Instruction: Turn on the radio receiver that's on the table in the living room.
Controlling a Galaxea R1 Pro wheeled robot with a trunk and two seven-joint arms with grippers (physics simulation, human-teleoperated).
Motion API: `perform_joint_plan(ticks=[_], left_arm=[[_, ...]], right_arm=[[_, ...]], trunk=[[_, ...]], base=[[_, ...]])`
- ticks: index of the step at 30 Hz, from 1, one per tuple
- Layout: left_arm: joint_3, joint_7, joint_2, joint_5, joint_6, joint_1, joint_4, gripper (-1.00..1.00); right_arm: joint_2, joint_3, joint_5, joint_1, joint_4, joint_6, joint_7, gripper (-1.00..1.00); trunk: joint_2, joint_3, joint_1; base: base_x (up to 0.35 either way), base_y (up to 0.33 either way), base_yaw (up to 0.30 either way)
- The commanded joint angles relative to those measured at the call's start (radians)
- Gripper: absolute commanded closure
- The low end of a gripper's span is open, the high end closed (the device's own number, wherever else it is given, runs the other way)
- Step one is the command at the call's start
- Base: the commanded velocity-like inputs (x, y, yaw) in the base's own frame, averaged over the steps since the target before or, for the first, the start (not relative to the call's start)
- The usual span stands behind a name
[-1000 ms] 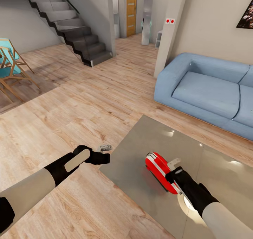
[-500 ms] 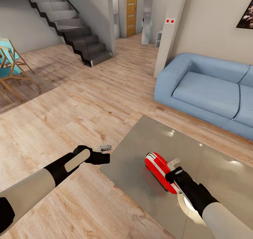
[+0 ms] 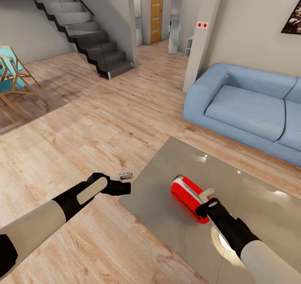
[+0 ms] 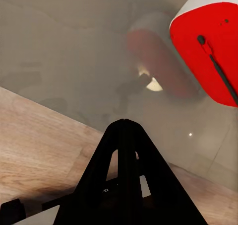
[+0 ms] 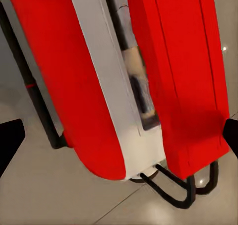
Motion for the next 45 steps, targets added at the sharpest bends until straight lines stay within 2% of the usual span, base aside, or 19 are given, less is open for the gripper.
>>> perform_joint_plan(ticks=[1,41,45], left_arm=[[0.0,0.0,0.0,0.0,0.0,0.0,0.0,1.0],[0.0,0.0,0.0,0.0,0.0,0.0,-0.001,1.0],[0.0,0.001,0.0,-0.001,-0.001,0.0,-0.001,1.0]], right_arm=[[0.0,0.0,0.0,0.0,0.0,0.0,0.0,-1.0],[-0.003,-0.002,0.001,0.0,-0.018,0.001,0.003,-1.0],[-0.005,-0.003,0.001,0.0,-0.06,0.007,0.003,-1.0]], trunk=[[0.0,0.0,0.0],[0.0,0.0,0.0],[0.0,0.0,0.0]], base=[[0.0,0.0,0.0],[0.0,0.0,0.0],[0.0,0.0,0.0]])
